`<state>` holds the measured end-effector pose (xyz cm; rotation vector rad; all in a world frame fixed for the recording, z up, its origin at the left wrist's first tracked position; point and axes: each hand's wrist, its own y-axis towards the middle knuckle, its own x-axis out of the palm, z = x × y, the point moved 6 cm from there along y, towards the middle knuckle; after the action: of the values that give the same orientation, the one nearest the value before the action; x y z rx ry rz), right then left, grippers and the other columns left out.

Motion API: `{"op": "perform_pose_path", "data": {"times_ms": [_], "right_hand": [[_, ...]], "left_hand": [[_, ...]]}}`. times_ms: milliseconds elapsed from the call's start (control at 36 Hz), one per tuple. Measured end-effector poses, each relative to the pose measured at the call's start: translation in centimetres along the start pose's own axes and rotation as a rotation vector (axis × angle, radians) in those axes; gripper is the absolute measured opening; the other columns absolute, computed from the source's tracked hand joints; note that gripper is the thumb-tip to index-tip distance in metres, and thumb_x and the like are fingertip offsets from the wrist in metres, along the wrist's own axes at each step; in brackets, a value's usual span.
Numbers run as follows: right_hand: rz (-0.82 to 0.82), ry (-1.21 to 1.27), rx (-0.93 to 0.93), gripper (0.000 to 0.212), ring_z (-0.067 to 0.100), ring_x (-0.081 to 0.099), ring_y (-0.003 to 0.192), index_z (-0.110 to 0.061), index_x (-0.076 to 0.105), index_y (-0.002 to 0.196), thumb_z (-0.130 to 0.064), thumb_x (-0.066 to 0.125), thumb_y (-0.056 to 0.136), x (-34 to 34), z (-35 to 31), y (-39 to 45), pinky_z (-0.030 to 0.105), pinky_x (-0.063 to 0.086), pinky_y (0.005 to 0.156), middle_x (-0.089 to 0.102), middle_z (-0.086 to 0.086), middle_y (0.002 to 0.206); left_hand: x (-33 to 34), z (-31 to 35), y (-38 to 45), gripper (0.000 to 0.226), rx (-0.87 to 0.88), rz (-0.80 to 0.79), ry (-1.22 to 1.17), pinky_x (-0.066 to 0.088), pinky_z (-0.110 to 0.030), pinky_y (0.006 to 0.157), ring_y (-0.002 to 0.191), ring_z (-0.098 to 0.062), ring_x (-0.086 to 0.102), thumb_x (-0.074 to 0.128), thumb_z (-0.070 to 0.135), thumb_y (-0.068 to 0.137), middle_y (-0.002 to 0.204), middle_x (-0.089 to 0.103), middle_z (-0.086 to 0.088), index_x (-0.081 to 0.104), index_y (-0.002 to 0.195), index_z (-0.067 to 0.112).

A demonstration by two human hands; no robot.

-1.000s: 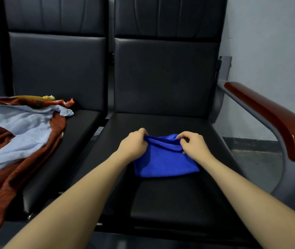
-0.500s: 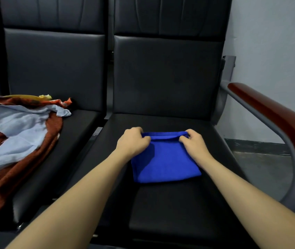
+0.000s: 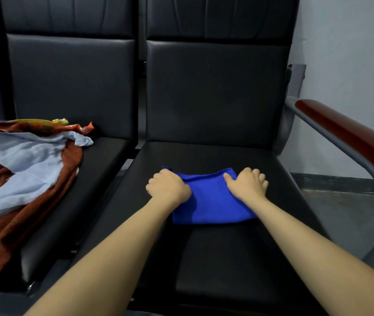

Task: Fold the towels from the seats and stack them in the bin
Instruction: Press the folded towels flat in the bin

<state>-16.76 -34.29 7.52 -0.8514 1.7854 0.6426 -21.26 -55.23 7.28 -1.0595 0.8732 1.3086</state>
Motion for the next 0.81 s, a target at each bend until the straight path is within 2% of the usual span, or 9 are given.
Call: {"op": "perform_pose_path", "data": {"times_ms": [83,194,278,417,444,500,556,694,806], "right_hand": [[-0.004,-0.091,0.021,0.071,0.032,0.038,0.127,-0.002,0.042,0.135,-0.058,0.044,0.092,0.1,0.2,-0.4,0.039,0.032,0.105,0.041,0.017,0.139],[0.000,-0.173,-0.005,0.066,0.032,0.039,0.125,-0.003,0.049,0.129,-0.058,0.039,0.094,0.6,0.0,-1.2,0.039,0.032,0.103,0.042,0.018,0.137],[-0.025,-0.146,-0.044,0.058,0.031,0.039,0.124,-0.007,0.053,0.125,-0.055,0.038,0.096,1.2,-0.5,-1.8,0.039,0.030,0.103,0.042,0.016,0.135],[0.025,-0.011,-0.106,0.048,0.030,0.045,0.122,-0.006,0.044,0.130,-0.042,0.043,0.098,0.9,-1.0,-2.9,0.040,0.035,0.101,0.048,0.014,0.132],[0.039,0.052,-0.116,0.045,0.029,0.050,0.116,-0.006,0.043,0.128,-0.039,0.043,0.099,0.7,-1.0,-3.1,0.040,0.039,0.096,0.052,0.014,0.127],[0.041,0.195,-0.118,0.037,0.024,0.059,0.092,-0.007,0.041,0.124,-0.035,0.043,0.100,0.4,-1.2,-3.4,0.035,0.046,0.073,0.060,0.009,0.109],[0.058,0.260,-0.119,0.035,0.017,0.054,0.072,-0.009,0.039,0.124,-0.035,0.041,0.100,-0.2,-1.4,-3.7,0.029,0.038,0.055,0.058,0.004,0.094],[0.169,0.266,-0.159,0.034,0.018,0.049,0.073,-0.010,0.037,0.123,-0.036,0.037,0.101,-2.9,-1.6,-4.0,0.032,0.036,0.065,0.060,0.005,0.094],[0.265,0.233,-0.190,0.034,0.021,0.054,0.074,-0.009,0.038,0.122,-0.036,0.036,0.102,-6.0,-1.2,-3.7,0.033,0.038,0.065,0.062,0.005,0.092]], "left_hand": [[0.2,0.0,-0.4,0.055,0.033,-0.033,0.086,0.037,-0.034,0.096,0.121,-0.031,0.044,0.045,0.041,0.093,0.134,0.042,-0.016,0.039,0.133,0.003],[0.9,0.4,-1.0,0.053,0.080,-0.028,0.107,0.033,-0.035,0.101,0.124,-0.031,0.041,0.041,0.040,0.098,0.137,0.041,-0.017,0.038,0.135,0.002],[1.6,0.9,-1.4,0.042,0.125,-0.008,0.126,0.033,-0.035,0.100,0.123,-0.031,0.041,0.041,0.029,0.099,0.136,0.041,-0.017,0.040,0.131,0.002],[1.3,1.2,-1.9,0.023,0.221,0.116,0.144,0.037,-0.034,0.089,0.111,-0.029,0.053,0.041,0.021,0.099,0.120,0.055,-0.014,0.042,0.116,0.006],[1.2,1.2,-1.9,0.021,0.236,0.124,0.116,0.038,-0.033,0.085,0.107,-0.029,0.056,0.040,0.019,0.099,0.117,0.058,-0.013,0.041,0.115,0.006],[0.9,1.1,-1.8,0.019,0.255,0.131,0.037,0.039,-0.033,0.075,0.098,-0.029,0.061,0.038,0.017,0.100,0.109,0.061,-0.011,0.039,0.115,0.006],[0.4,1.3,-1.9,0.018,0.274,0.155,-0.001,0.039,-0.032,0.066,0.090,-0.027,0.063,0.038,0.017,0.101,0.103,0.062,-0.010,0.038,0.115,0.006],[-1.2,2.8,-2.1,0.017,0.338,0.254,0.010,0.036,-0.031,0.058,0.082,-0.024,0.063,0.038,0.019,0.101,0.096,0.063,-0.007,0.040,0.113,0.008],[-2.3,4.9,-2.3,0.021,0.406,0.312,0.014,0.029,-0.029,0.052,0.082,-0.026,0.063,0.035,0.025,0.102,0.096,0.063,-0.007,0.040,0.112,0.007]]}}
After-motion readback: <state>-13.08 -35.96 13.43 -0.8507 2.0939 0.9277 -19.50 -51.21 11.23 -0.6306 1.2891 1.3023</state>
